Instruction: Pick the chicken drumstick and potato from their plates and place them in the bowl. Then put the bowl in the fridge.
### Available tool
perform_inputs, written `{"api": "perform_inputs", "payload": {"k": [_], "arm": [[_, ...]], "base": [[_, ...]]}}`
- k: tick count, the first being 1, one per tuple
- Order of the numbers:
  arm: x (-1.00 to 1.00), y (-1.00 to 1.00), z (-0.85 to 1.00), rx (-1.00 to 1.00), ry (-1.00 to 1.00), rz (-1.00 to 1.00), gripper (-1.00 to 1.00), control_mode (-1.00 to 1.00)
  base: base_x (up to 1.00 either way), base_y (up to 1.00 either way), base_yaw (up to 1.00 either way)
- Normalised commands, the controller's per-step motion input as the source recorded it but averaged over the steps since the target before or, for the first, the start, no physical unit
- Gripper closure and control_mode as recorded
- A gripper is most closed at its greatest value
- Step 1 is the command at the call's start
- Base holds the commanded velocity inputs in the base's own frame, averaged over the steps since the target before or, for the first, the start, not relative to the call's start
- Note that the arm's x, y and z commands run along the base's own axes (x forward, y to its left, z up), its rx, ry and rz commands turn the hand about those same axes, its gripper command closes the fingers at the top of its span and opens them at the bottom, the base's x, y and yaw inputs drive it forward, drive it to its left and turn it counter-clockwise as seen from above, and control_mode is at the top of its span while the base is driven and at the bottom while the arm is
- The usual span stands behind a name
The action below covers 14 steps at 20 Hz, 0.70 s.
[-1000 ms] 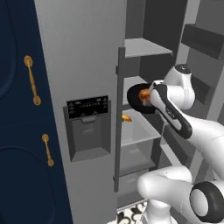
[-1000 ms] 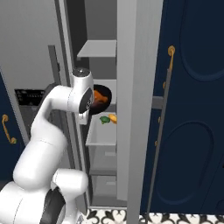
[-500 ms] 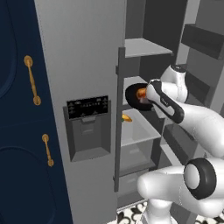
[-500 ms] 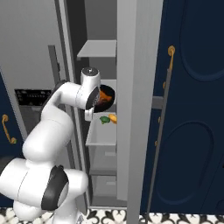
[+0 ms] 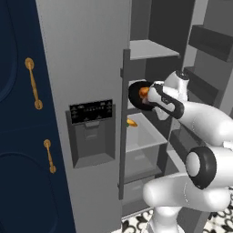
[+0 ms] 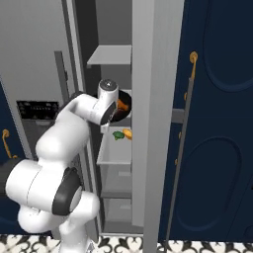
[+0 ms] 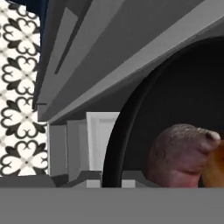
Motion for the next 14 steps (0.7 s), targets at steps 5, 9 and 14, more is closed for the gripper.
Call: {"api": "perform_inputs", "payload": {"k": [5, 9, 14], "arm": [[0.58, 0.0, -0.21, 0.03, 0.0, 0.0, 1.0, -1.0], [0.56, 0.01, -0.29, 0.0, 0.0, 0.0, 1.0, -1.0], [0.61, 0.0, 0.0, 0.03, 0.0, 0.0, 1.0, -1.0]], "base": [[0.0, 0.0, 0.0], [0.0, 0.0, 0.0], [0.0, 0.0, 0.0]]}}
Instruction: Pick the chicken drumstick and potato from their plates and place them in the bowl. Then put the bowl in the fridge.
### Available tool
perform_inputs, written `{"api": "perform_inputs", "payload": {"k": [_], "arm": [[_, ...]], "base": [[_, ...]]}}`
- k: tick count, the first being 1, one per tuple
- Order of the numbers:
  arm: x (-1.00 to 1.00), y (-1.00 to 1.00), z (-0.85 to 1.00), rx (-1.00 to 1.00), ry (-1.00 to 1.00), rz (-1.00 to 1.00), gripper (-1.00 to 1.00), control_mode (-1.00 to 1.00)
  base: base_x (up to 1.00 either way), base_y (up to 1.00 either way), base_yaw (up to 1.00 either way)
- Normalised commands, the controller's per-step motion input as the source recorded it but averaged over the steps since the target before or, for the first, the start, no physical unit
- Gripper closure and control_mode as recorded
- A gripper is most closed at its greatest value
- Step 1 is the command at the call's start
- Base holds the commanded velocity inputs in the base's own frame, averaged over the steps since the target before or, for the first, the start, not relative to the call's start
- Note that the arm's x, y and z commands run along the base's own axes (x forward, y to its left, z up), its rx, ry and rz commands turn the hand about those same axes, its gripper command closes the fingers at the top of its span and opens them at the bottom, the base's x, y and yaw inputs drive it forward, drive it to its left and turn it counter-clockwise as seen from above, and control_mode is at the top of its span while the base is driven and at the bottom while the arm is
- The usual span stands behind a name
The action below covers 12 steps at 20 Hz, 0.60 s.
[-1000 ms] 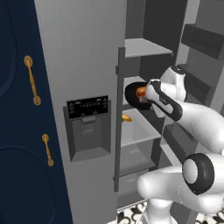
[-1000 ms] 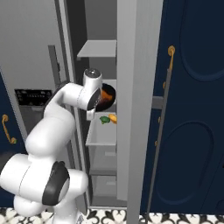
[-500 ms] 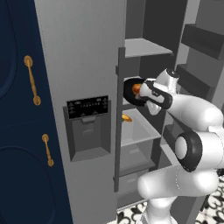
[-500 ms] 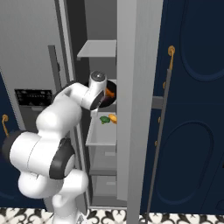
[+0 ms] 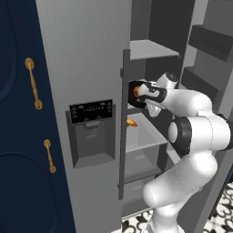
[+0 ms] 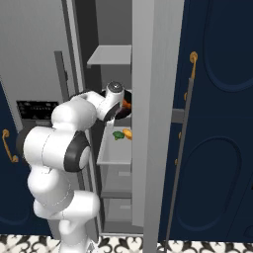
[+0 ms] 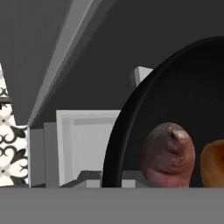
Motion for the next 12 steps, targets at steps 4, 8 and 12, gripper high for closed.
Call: {"api": "perform_inputs", "payload": {"k": [4, 8, 12], "arm": [[0.56, -0.11, -0.05, 0.02, 0.0, 0.0, 1.0, -1.0], [0.34, -0.14, -0.26, 0.0, 0.0, 0.0, 1.0, -1.0], [0.28, 0.0, -0.3, 0.0, 0.0, 0.0, 1.0, -1.0]], "base": [[0.0, 0.0, 0.0], [0.0, 0.0, 0.0], [0.0, 0.0, 0.0]]}}
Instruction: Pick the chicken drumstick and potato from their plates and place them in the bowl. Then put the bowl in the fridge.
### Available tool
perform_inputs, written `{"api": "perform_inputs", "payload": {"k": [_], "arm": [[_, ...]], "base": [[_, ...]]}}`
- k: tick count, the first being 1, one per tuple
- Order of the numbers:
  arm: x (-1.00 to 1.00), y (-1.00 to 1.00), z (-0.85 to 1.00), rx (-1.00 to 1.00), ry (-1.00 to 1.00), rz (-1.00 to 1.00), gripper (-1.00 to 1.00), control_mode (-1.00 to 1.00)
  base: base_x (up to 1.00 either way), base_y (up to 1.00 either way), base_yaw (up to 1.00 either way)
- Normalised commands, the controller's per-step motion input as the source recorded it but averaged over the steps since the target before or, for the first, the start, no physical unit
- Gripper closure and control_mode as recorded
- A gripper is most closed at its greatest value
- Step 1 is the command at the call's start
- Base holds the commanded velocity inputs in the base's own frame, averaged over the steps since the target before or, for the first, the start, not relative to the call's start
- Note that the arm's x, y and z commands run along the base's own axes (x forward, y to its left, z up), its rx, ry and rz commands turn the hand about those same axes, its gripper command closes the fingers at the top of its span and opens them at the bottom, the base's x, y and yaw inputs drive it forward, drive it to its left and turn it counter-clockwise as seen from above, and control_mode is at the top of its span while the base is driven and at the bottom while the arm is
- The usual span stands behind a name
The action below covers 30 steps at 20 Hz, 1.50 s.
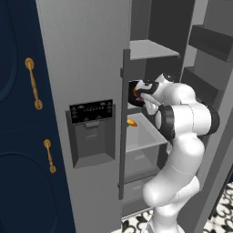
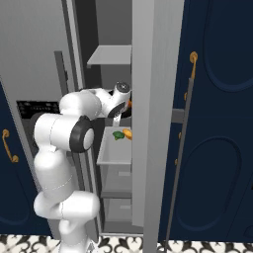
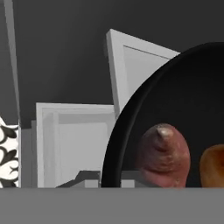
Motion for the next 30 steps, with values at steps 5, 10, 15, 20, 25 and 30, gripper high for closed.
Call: {"api": "perform_inputs", "payload": {"k": [5, 10, 15, 20, 25, 30], "arm": [[0.37, 0.0, -0.15, 0.0, -0.02, 0.0, 1.0, -1.0], [0.33, 0.0, -0.12, 0.0, 0.0, 0.0, 1.0, -1.0], [0.21, 0.0, -0.4, 0.0, -0.01, 0.0, 1.0, -1.0], [0.09, 0.0, -0.58, 0.0, 0.0, 0.0, 1.0, -1.0], [0.18, 0.02, -0.55, 0.0, 0.0, 0.0, 1.0, -1.0], [0.17, 0.05, -0.34, 0.0, 0.0, 0.0, -1.0, -1.0]], "base": [[0.0, 0.0, 0.0], [0.0, 0.0, 0.0], [0.0, 0.0, 0.0], [0.0, 0.0, 0.0], [0.0, 0.0, 0.0], [0.0, 0.0, 0.0]]}}
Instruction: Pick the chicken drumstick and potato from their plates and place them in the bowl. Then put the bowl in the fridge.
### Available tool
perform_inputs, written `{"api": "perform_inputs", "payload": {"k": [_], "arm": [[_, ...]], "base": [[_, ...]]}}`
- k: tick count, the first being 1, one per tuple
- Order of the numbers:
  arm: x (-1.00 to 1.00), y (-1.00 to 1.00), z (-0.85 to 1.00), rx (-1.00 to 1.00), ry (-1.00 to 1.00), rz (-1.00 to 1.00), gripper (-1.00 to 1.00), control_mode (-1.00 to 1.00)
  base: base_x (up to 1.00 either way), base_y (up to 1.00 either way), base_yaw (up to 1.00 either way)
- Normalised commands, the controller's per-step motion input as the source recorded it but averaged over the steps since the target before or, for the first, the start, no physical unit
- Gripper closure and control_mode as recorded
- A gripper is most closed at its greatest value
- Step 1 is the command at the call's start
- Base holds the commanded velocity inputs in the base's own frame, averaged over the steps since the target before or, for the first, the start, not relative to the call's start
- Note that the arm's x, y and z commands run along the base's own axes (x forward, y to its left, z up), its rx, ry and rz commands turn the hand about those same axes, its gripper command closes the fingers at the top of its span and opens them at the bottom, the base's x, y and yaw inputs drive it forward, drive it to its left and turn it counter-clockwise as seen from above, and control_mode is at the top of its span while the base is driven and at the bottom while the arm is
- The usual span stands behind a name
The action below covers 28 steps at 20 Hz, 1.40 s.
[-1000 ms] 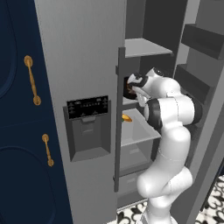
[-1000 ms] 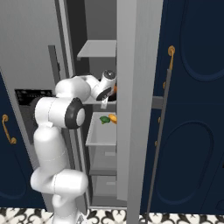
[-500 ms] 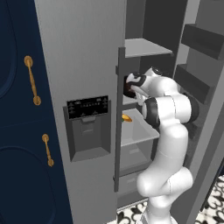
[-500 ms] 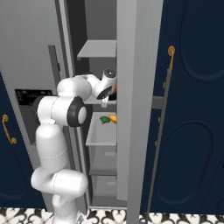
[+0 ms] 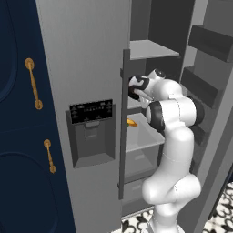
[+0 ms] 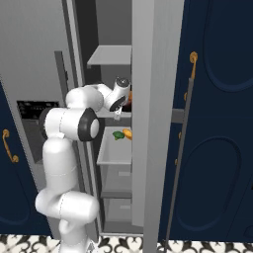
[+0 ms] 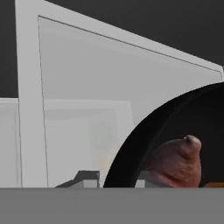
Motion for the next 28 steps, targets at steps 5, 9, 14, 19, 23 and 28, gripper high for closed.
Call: {"api": "perform_inputs", "payload": {"k": [5, 9, 14, 19, 23, 28], "arm": [[-0.01, 0.01, 0.0, 0.0, 0.0, 0.0, -1.0, -1.0], [-0.4, 0.03, 0.04, 0.0, -0.06, 0.0, -1.0, -1.0], [-0.87, -0.01, 0.19, 0.0, -0.07, 0.0, -1.0, -1.0], [-1.0, 0.03, 0.38, 0.0, 0.0, 0.0, -1.0, -1.0], [-1.0, 0.0, 0.43, 0.0, 0.01, -0.01, -1.0, -1.0], [-1.0, 0.0, 0.04, -0.06, 0.03, -0.08, -1.0, -1.0]], "base": [[0.0, 0.0, 0.0], [0.0, 0.0, 0.0], [0.0, 0.0, 0.0], [0.0, 0.0, 0.0], [0.0, 0.0, 0.0], [0.0, 0.0, 0.0]]}}
